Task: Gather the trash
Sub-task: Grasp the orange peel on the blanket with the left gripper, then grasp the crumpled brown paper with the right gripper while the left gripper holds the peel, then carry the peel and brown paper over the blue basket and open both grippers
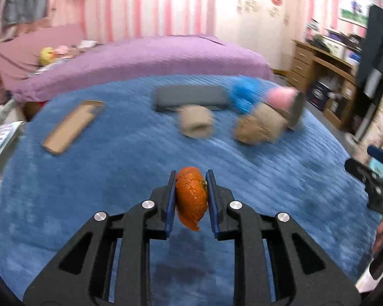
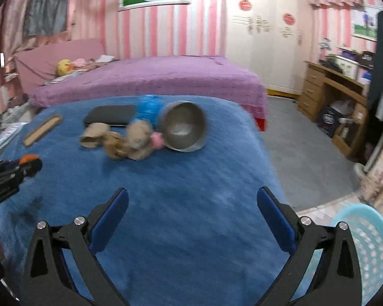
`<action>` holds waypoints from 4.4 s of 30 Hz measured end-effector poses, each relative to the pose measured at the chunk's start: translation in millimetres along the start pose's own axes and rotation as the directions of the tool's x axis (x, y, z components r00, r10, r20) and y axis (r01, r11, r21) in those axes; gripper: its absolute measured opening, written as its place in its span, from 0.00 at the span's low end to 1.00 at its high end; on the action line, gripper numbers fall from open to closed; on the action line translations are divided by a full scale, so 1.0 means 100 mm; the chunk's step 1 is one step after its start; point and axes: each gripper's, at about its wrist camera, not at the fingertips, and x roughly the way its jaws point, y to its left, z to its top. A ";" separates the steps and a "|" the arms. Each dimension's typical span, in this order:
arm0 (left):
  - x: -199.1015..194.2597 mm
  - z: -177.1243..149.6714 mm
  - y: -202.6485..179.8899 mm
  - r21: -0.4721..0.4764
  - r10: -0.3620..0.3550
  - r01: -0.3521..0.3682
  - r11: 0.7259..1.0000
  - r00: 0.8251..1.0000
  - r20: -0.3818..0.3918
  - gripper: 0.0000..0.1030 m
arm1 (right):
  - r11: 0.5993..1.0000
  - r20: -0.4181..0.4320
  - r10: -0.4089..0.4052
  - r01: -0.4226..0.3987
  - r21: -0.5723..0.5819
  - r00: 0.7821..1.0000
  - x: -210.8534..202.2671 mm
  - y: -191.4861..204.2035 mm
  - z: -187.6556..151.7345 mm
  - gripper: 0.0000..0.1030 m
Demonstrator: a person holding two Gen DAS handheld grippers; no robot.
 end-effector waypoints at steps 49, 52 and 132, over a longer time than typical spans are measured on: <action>-0.34 -0.06 0.09 -0.066 0.096 -0.092 0.994 0.994 0.057 0.20 | 0.985 0.034 0.136 -0.131 -0.113 0.990 -0.39 0.37 0.01 0.36; -0.43 -0.09 -0.06 -0.099 0.082 -0.075 0.992 0.994 0.066 0.20 | 0.988 0.051 0.128 -0.123 -0.092 0.990 -0.49 0.20 -0.11 0.36; -0.75 -0.28 -3.23 0.140 -0.146 0.137 0.981 0.987 0.062 0.94 | 0.935 -0.016 -0.302 0.299 0.190 0.953 -1.35 -2.85 -0.97 0.91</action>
